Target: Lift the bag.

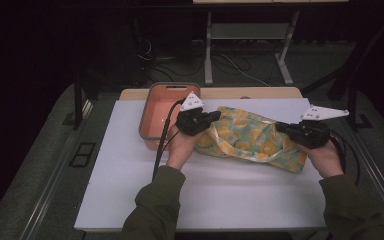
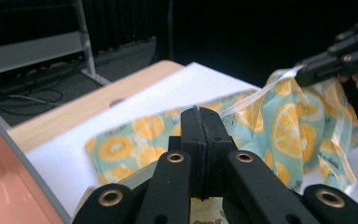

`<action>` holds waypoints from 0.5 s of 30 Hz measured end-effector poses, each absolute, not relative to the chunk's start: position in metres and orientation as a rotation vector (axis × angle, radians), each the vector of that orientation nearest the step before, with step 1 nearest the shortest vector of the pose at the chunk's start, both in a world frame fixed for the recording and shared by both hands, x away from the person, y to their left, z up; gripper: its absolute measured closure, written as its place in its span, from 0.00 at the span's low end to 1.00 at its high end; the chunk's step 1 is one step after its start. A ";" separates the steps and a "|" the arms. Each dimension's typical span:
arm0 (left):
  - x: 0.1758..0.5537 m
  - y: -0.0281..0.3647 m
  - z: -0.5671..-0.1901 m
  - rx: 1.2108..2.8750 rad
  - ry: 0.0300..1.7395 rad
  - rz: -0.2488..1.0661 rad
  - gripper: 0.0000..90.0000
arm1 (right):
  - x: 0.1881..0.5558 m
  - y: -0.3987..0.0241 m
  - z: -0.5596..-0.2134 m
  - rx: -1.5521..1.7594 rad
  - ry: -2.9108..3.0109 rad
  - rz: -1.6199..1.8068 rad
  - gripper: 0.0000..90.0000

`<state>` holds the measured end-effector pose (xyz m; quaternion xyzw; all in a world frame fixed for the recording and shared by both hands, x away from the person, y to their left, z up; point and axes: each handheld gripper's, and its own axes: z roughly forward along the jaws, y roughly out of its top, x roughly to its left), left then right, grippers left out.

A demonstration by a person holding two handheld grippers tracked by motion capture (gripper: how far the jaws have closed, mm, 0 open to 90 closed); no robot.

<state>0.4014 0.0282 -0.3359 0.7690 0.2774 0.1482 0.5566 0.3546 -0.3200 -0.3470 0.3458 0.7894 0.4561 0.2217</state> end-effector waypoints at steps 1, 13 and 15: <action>0.405 0.027 -0.333 1.809 0.655 0.363 1.00 | 0.358 -0.320 -0.346 0.964 2.176 1.256 0.99; 0.437 0.006 -0.331 1.858 0.738 0.388 1.00 | 0.393 -0.326 -0.335 1.056 2.110 1.239 0.99; 0.441 0.001 -0.343 1.929 0.759 0.382 0.99 | 0.399 -0.327 -0.346 1.087 2.134 1.207 0.99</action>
